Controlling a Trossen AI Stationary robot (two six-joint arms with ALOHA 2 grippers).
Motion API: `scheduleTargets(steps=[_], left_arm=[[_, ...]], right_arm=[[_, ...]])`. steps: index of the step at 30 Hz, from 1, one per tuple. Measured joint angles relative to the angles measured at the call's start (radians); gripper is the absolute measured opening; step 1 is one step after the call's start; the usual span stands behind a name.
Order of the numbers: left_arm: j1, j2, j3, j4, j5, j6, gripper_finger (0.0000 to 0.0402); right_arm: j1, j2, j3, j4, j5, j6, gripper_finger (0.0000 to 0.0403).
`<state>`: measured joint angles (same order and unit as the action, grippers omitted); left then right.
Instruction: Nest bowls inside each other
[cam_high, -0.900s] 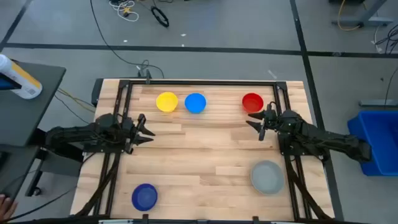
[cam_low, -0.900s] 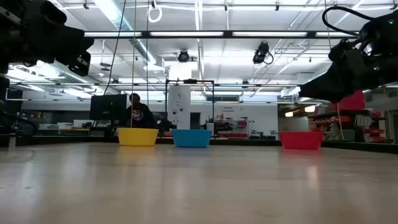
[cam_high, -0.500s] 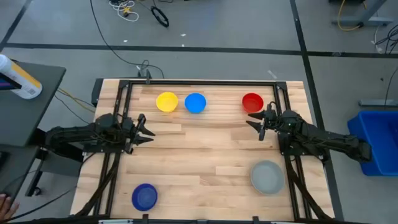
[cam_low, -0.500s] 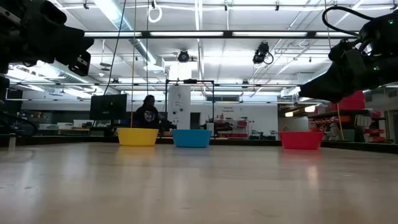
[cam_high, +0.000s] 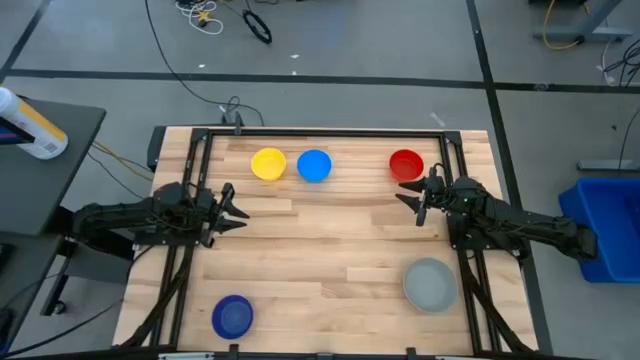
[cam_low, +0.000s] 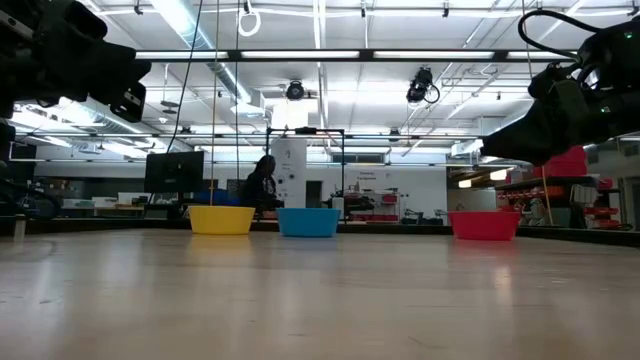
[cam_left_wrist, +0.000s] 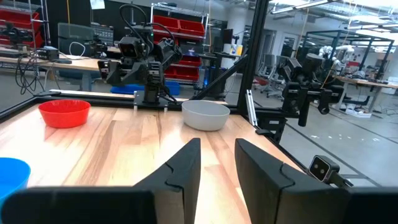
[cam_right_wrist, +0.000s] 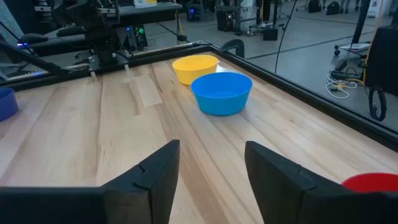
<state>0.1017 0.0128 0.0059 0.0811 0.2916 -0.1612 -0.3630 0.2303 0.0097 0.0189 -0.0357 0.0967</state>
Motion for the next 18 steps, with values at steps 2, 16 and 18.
scheduleTargets(steps=[2, 16, 18], left_arm=[[0.000, 0.000, 0.000, 0.000, 0.000, 0.000, 0.0108], [0.000, 0.000, 0.000, 0.000, 0.000, 0.000, 0.0108], [0.000, 0.000, 0.000, 0.000, 0.000, 0.000, 0.0108]], right_arm=[[0.000, 0.000, 0.000, 0.000, 0.000, 0.000, 0.0195], [0.000, 0.000, 0.000, 0.000, 0.000, 0.000, 0.0191], [0.000, 0.000, 0.000, 0.000, 0.000, 0.000, 0.0193]])
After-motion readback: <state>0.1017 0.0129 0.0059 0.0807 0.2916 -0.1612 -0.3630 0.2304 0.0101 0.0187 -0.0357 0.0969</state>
